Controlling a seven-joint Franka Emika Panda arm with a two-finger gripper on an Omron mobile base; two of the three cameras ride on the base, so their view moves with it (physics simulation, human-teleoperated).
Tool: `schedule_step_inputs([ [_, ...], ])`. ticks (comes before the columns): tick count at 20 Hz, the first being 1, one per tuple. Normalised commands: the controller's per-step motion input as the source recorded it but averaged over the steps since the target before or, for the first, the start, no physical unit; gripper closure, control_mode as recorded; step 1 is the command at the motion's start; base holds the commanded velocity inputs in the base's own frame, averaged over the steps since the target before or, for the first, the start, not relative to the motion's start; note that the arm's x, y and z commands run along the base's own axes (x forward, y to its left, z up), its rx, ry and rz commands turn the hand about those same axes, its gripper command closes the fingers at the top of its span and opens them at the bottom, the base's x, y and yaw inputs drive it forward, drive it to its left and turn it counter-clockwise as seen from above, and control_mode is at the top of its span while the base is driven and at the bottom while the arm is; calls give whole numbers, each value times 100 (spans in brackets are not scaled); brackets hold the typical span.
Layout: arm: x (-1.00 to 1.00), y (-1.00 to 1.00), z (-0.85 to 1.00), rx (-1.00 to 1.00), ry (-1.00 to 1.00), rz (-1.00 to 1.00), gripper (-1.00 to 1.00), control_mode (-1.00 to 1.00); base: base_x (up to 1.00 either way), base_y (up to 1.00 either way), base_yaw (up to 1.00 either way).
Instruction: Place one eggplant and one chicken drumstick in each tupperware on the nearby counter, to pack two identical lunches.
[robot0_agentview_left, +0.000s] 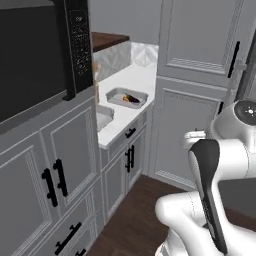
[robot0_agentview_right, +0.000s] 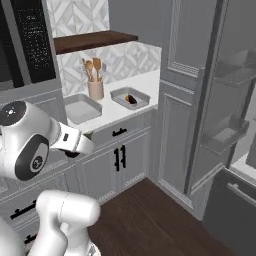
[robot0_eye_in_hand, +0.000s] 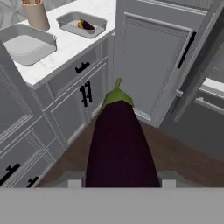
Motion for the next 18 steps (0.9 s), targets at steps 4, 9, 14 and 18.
schedule_step_inputs([
  [4,0,0,0,0,0,0,100,100,100,15,32],
  [9,0,0,0,0,0,0,100,100,100,-19,23],
  [14,0,0,0,0,0,0,100,100,65,-16,14],
  [18,0,0,0,0,0,0,100,100,45,-6,8],
])
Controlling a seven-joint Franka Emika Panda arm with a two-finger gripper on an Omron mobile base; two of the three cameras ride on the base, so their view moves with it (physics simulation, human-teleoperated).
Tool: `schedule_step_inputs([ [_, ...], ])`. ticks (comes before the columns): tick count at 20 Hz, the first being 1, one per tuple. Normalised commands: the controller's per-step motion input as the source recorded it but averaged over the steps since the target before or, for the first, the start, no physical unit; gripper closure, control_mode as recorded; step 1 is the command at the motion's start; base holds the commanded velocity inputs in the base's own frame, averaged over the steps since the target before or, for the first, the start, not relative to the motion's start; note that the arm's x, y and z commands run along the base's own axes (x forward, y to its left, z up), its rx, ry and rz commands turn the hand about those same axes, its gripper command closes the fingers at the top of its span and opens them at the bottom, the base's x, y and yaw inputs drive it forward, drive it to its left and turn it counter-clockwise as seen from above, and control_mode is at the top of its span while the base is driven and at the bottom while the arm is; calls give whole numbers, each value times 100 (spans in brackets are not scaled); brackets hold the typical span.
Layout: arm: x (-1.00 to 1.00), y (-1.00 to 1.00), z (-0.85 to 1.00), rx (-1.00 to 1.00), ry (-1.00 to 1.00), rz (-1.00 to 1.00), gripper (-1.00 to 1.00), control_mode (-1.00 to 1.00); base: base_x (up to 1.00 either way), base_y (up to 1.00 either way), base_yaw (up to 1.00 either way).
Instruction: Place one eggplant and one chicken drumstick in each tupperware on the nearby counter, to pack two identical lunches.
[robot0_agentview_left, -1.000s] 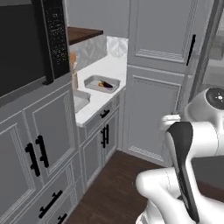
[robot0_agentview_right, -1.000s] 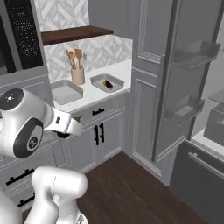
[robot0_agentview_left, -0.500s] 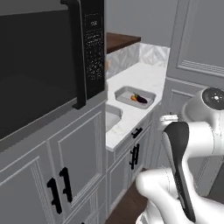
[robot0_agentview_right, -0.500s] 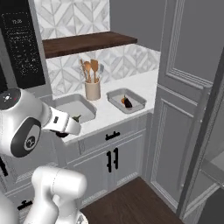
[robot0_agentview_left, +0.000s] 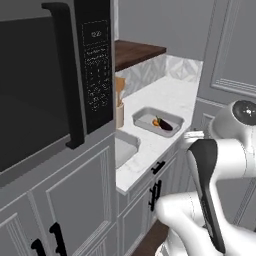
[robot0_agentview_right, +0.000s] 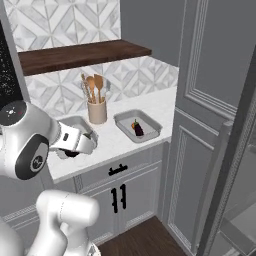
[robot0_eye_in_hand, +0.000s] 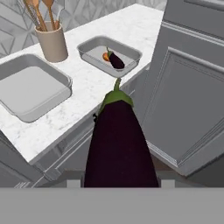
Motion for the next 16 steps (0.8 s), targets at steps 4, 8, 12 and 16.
schedule_step_inputs([
  [4,0,0,0,0,0,0,100,100,64,0,3],
  [8,12,0,0,0,0,4,100,-100,32,0,2],
  [12,52,1,0,0,0,25,100,-100,0,0,0],
  [16,41,26,-1,-1,-7,48,100,-100,0,0,0],
])
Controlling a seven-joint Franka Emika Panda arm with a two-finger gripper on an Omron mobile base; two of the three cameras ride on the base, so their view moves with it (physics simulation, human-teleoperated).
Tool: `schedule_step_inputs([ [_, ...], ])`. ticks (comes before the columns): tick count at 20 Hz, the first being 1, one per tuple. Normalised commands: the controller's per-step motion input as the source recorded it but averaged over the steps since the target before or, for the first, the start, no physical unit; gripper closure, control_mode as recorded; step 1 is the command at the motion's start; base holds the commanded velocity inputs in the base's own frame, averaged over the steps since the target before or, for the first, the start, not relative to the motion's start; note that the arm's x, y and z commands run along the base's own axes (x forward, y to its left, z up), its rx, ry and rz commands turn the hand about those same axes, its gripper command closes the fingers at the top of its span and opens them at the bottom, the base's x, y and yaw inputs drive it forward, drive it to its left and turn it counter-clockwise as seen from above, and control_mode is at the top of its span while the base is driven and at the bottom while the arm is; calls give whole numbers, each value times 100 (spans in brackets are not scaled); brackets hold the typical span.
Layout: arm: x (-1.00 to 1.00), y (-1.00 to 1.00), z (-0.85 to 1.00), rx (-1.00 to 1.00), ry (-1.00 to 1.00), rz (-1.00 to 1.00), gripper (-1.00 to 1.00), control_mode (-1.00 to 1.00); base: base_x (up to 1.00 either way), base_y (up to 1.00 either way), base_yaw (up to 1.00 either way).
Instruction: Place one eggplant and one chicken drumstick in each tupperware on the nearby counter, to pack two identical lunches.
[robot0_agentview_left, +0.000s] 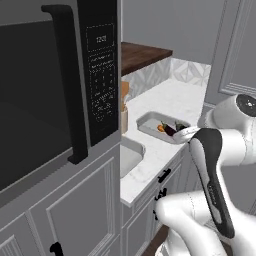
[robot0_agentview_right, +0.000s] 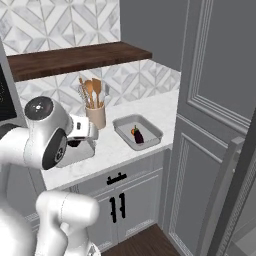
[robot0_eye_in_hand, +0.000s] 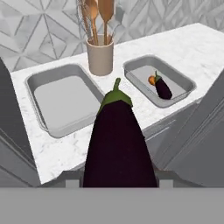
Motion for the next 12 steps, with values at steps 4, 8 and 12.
schedule_step_inputs([
  [4,55,31,-1,0,-3,59,100,-100,0,0,0],
  [8,55,79,-3,-14,0,33,100,-100,0,0,0],
  [12,96,71,-10,-14,8,11,100,-100,0,0,0],
])
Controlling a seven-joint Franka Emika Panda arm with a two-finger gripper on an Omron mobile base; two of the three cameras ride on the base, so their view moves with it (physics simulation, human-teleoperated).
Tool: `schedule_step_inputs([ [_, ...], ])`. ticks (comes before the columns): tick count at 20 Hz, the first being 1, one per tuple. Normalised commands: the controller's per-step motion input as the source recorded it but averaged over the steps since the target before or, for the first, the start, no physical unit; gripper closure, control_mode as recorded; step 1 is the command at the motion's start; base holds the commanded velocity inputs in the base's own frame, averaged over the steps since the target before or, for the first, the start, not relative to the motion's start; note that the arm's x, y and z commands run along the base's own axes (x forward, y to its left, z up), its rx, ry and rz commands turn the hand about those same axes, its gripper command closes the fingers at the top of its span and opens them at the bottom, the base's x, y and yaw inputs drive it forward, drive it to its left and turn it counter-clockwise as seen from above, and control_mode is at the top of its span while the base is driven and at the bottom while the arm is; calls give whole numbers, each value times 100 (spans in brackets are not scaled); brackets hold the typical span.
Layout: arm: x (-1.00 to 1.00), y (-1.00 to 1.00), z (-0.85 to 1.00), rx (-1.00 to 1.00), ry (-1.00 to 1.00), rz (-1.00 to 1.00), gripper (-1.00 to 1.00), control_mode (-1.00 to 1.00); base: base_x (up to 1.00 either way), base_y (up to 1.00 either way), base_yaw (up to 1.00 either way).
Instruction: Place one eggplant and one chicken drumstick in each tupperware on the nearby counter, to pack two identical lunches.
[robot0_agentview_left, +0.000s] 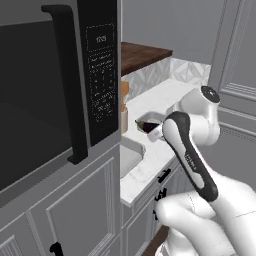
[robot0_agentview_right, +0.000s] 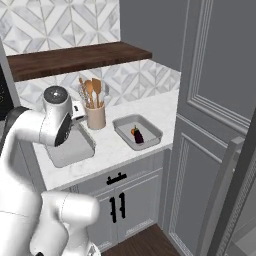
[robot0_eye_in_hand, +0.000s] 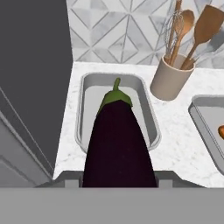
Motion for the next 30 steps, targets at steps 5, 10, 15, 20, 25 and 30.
schedule_step_inputs([
  [5,91,18,-27,-5,11,15,100,-100,0,0,0],
  [10,58,-6,-56,0,2,26,100,-100,0,0,0],
  [15,78,17,-80,-5,12,21,100,-100,0,0,0],
  [20,76,24,-55,-6,8,18,100,-100,0,0,0],
  [25,26,25,-35,-4,0,9,100,-100,0,0,0],
  [30,0,21,-47,-3,0,3,100,-100,0,0,0],
])
